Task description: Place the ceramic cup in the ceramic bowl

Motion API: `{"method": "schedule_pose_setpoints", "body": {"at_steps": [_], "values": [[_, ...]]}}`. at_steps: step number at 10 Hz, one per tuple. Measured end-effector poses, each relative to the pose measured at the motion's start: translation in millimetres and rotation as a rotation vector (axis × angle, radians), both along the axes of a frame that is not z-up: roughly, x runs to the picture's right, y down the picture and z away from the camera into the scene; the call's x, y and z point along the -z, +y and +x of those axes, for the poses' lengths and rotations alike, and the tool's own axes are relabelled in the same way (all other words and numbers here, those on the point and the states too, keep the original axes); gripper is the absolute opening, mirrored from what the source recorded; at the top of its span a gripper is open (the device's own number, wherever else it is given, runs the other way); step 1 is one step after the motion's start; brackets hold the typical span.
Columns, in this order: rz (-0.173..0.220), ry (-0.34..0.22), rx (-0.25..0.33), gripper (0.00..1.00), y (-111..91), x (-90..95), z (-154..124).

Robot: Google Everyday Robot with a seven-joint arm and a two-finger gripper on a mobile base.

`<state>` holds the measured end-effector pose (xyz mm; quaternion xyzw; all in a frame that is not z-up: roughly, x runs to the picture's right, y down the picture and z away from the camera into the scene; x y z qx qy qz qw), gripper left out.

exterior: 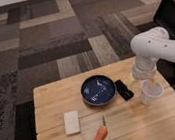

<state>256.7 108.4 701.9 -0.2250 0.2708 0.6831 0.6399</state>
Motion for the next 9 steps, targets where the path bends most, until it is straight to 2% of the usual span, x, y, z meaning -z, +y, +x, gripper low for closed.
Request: {"method": "schedule_pose_setpoints", "body": {"at_steps": [1,2,3,4,5,6,8,9], "values": [[0.000,0.006,0.003,0.63,3.5,-3.8,1.4],[0.001,0.014,0.015,0.47,6.5,-6.4,2.2],[0.001,0.017,0.022,0.34,7.2,-7.2,1.7],[0.006,0.021,0.025,0.16,7.2,-7.5,1.4],[0.007,0.027,0.025,0.04,7.2,-6.4,2.4],[0.000,0.048,0.018,0.00,7.7,-2.8,6.2],[0.011,0.151,-0.001,0.00,-1.1,17.4,31.7],[0.014,0.175,-0.004,0.00,-6.1,24.8,35.4]]}}
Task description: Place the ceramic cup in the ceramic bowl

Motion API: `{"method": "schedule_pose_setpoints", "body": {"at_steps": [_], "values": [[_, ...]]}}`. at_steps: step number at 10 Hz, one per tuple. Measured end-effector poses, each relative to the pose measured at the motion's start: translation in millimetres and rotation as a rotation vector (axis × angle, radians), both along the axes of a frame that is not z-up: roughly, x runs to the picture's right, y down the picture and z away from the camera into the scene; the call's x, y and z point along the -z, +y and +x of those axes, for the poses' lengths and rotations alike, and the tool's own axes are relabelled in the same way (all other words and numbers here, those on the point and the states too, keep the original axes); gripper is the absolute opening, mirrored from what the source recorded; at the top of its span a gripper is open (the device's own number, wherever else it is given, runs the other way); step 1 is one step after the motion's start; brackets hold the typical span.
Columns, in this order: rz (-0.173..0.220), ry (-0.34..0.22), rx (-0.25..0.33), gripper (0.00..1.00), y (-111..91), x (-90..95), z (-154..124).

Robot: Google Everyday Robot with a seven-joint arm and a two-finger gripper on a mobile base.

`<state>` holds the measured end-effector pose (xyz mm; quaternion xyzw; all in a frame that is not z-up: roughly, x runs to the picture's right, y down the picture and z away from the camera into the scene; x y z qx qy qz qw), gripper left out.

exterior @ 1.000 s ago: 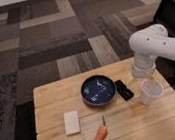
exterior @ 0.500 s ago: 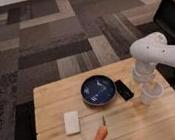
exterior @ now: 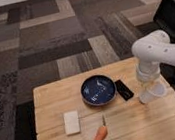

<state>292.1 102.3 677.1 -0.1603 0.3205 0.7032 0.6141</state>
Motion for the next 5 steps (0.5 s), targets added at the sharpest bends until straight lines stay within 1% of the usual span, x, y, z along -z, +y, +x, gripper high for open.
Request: {"method": "schedule_pose_setpoints", "body": {"at_steps": [1,2,3,5], "values": [[0.008,0.027,0.002,0.00,-10.8,11.1,0.4],[0.013,0.033,0.015,0.00,-23.6,16.6,-6.5],[0.010,0.004,0.050,0.00,-36.1,12.5,-23.9],[-0.007,-0.041,0.120,0.00,-47.5,5.6,-50.9]]}}
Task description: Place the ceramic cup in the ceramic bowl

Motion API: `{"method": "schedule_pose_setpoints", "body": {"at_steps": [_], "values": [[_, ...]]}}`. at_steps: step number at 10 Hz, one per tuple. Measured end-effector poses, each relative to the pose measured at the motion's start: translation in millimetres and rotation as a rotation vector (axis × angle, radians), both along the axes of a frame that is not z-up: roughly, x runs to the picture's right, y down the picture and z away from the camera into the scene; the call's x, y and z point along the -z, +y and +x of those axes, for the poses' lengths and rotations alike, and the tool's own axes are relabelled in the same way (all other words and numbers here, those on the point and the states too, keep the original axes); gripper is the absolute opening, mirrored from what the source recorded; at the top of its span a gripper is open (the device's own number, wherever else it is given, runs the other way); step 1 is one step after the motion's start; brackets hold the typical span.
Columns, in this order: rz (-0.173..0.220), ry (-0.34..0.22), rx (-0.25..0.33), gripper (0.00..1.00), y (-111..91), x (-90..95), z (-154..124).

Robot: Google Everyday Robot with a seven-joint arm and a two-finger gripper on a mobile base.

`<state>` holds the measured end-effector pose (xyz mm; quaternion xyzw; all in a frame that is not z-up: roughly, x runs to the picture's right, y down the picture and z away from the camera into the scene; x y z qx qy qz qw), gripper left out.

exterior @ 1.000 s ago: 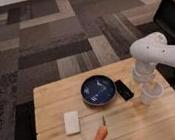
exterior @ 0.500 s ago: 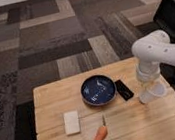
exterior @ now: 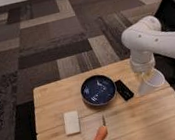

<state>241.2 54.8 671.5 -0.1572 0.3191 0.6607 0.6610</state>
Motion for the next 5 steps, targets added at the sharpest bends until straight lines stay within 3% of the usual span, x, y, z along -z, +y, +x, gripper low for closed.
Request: {"method": "schedule_pose_setpoints", "body": {"at_steps": [2,3,5], "values": [[-0.023,-0.049,0.102,0.00,-12.0,-4.9,-34.2],[-0.025,-0.092,0.180,0.00,-23.5,-6.0,-61.7],[-0.030,-0.154,0.270,0.00,-35.0,-8.4,-93.5]]}}
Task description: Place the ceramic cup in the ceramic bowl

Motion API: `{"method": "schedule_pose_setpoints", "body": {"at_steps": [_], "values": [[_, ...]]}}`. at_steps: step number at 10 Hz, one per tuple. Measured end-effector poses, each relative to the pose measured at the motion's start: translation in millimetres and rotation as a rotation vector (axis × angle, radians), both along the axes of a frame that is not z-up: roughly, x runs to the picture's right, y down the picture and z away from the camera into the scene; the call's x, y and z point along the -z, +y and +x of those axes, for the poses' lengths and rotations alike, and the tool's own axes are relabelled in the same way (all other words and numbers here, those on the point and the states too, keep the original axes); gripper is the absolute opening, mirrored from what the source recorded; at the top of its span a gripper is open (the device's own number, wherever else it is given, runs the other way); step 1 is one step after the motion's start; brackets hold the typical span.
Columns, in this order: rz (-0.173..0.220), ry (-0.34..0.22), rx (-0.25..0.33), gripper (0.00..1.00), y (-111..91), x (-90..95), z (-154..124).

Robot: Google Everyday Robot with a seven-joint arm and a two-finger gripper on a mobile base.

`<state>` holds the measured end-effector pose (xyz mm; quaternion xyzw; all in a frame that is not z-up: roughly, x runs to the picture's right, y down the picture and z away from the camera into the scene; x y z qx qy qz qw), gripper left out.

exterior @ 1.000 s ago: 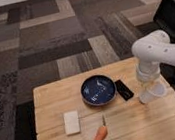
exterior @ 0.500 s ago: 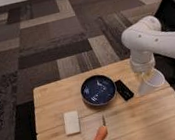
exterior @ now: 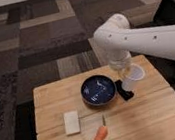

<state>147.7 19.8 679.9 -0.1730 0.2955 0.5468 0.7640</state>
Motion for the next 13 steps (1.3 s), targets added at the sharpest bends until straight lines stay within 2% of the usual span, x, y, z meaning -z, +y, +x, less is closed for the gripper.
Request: {"method": "schedule_pose_setpoints", "body": {"at_steps": [2,6,9,13], "values": [[-0.029,-0.063,0.103,0.00,-7.6,-15.0,-32.0],[-0.060,-0.165,0.245,0.00,-12.7,-42.8,-89.3],[-0.090,-0.216,0.308,0.00,-0.1,-50.3,-114.0],[-0.091,-0.291,0.369,0.00,15.8,-59.9,-132.2]]}}
